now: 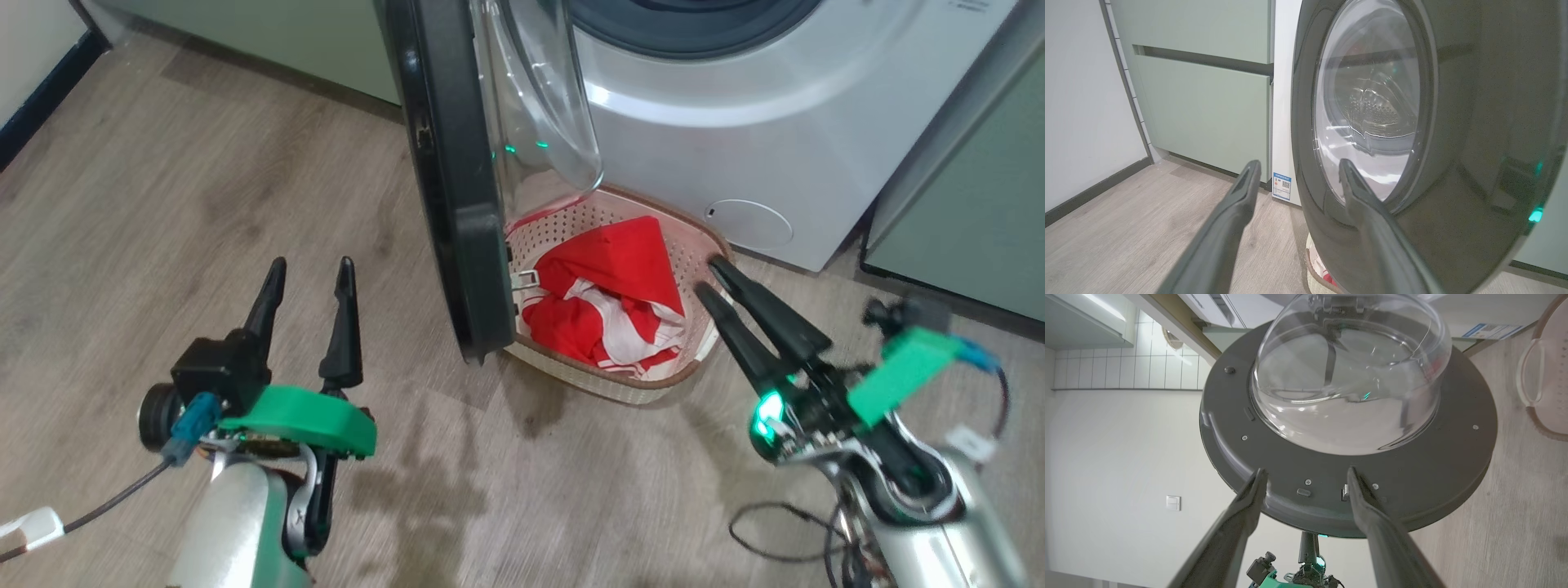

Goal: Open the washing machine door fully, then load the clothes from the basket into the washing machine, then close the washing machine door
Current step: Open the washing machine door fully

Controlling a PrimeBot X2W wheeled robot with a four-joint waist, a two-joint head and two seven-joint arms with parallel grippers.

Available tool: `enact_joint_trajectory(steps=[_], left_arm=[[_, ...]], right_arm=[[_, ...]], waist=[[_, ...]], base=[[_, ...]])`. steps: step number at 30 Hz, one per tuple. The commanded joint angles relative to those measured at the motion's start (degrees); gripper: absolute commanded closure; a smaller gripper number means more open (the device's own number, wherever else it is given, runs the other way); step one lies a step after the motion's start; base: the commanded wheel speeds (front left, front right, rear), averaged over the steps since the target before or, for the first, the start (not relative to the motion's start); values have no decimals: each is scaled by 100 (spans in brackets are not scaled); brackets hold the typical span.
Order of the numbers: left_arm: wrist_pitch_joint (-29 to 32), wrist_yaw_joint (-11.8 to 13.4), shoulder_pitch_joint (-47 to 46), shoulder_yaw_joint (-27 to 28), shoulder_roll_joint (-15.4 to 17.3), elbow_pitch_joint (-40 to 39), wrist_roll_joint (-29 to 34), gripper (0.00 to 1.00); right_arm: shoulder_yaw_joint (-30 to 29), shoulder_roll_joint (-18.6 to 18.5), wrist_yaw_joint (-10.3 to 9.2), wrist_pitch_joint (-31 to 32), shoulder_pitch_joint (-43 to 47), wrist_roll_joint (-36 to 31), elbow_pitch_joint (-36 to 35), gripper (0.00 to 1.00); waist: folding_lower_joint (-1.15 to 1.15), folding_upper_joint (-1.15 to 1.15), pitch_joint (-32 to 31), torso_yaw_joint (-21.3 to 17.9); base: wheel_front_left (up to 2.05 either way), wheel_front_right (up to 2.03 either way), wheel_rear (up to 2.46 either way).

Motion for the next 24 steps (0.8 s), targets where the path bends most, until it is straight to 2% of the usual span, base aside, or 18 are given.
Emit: enact_joint_trajectory(steps=[1, 5, 9, 13, 17, 24], left_arm=[[-29, -6, -52, 221, 81, -174, 61, 0], [-29, -4, -19, 247, 81, -186, 64, 0], [-29, -3, 1, 260, 81, -187, 70, 0], [-29, -12, -10, 273, 81, -172, 80, 0], [-29, -14, -10, 291, 81, -156, 94, 0], [-29, -18, 10, 327, 81, -160, 117, 0]], right_arm=[[39, 49, 5, -133, -13, -64, -334, 0], [-104, 80, 5, -669, 360, -344, -701, 0], [-248, 93, 5, -1459, 457, -1030, -954, 0], [-453, -24, 5, -2577, 350, -2453, -951, 0], [-571, -219, 5, -3436, 194, -4228, -949, 0], [-622, -209, 5, -3867, 31, -6855, -1217, 0]], waist=[[0, 0, -19, -20], [0, 0, -35, -64], [0, 0, -51, -103], [0, 0, -70, -115], [0, 0, -97, -131], [0, 0, -132, -165]], base=[[0, 0, 0], [0, 0, 0], [0, 0, 0], [0, 0, 0], [0, 0, 0], [0, 0, 0]])
